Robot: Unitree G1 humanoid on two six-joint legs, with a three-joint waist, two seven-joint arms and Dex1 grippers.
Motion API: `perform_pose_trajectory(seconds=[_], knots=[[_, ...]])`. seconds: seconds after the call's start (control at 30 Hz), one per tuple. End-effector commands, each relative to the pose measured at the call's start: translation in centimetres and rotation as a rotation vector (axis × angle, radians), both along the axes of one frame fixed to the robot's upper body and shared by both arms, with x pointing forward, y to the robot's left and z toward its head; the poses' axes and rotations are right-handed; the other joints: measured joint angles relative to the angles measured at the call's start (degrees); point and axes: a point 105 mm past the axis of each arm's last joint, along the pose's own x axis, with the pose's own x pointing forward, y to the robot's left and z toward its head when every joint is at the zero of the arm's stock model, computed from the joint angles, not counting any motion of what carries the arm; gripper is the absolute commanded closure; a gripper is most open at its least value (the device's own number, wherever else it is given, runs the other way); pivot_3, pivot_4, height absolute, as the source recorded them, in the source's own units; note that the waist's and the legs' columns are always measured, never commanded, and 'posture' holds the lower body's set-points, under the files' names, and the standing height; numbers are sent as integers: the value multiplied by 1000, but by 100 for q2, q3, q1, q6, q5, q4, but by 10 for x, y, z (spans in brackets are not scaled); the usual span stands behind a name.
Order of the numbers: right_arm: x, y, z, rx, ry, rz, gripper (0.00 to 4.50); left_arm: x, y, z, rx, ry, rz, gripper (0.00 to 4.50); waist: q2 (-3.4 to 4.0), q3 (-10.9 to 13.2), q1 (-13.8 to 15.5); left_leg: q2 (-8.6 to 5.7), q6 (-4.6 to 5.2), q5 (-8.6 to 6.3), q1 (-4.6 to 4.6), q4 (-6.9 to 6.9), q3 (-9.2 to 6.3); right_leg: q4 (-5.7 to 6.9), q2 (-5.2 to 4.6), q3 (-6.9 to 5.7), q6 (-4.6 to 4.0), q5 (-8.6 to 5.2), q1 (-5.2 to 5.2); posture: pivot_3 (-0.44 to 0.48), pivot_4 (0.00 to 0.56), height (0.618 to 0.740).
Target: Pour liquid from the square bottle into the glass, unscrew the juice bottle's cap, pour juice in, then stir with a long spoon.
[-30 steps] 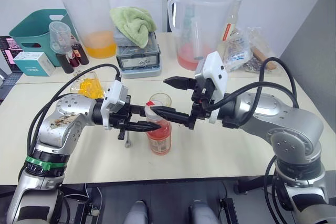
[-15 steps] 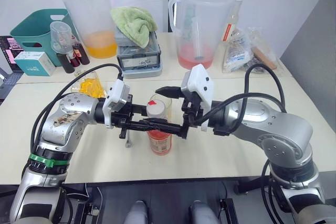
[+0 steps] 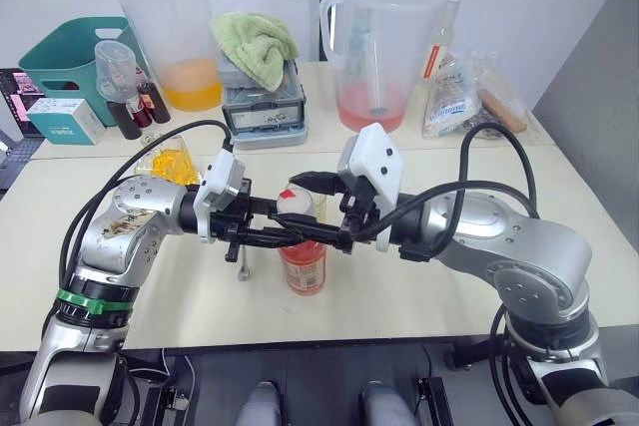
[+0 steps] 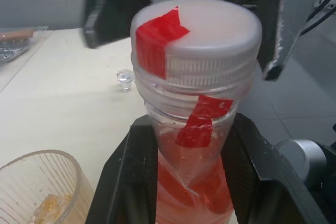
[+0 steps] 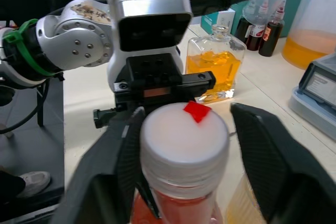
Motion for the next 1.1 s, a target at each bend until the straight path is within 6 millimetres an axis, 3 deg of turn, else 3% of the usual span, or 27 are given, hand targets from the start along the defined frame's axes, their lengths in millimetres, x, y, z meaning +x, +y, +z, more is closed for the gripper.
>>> perform_pose_trajectory(seconds=[0.03,0.3,0.47,0.63,0.87,0.93,1.1], knots=[[-1,-3,11,33,-49,-16,2809,-3,1,-9,37,34,-22,3168,0,0,1,0,0,0,0,0,0,0,0,0,0,0,0,0,150,740],[2,-5,4,-30,-16,217,2809,-1,0,-10,45,33,-26,3168,0,0,1,-1,0,0,0,2,0,-1,0,0,0,0,2,0,150,740],[23,-7,2,-122,12,429,2809,-2,-1,-10,51,33,-39,3168,0,0,-10,1,0,0,8,2,2,1,0,-1,0,0,6,0,150,740],[40,-3,8,-153,-13,471,2809,0,-2,-8,46,27,-35,3168,0,0,-7,1,0,0,9,2,1,0,1,-3,0,0,7,0,150,740],[31,-3,9,-121,-20,473,2809,0,-2,-6,37,23,-23,3168,0,0,-6,1,-1,0,8,4,0,2,0,-3,0,0,9,0,150,740],[30,-3,11,-104,-18,458,1749,0,-1,-6,39,24,-23,3168,0,0,-8,1,-1,0,8,5,0,3,0,-2,0,0,8,0,150,740],[25,-4,19,-52,-23,428,92,0,-1,-6,41,28,-22,3168,0,0,-6,0,-1,0,6,6,0,4,0,-2,0,0,7,0,150,740]])
